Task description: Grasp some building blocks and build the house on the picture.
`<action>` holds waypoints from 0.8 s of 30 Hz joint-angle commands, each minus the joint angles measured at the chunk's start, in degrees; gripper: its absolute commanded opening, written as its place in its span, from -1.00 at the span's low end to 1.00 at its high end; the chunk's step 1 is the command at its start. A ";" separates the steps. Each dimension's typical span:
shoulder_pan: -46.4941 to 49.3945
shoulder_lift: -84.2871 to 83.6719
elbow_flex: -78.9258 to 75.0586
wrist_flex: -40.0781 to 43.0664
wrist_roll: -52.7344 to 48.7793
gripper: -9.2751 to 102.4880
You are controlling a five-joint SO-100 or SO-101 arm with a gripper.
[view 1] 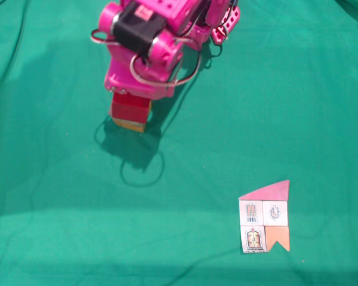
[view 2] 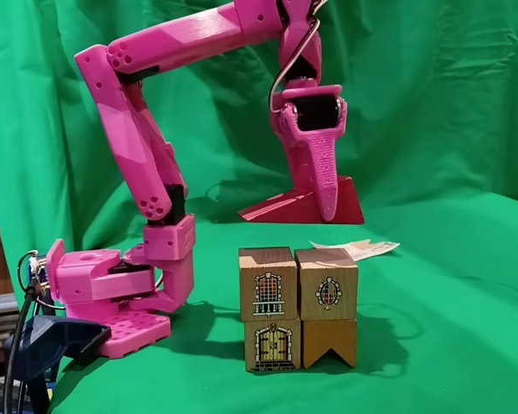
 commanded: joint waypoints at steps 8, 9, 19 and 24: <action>1.23 -0.44 -0.26 -0.18 -0.18 -0.55; 1.23 -0.62 -0.26 -0.18 -0.18 -0.55; 1.23 -3.60 -1.49 -0.26 0.26 -0.54; 1.23 -3.60 -1.41 -0.26 0.26 -0.54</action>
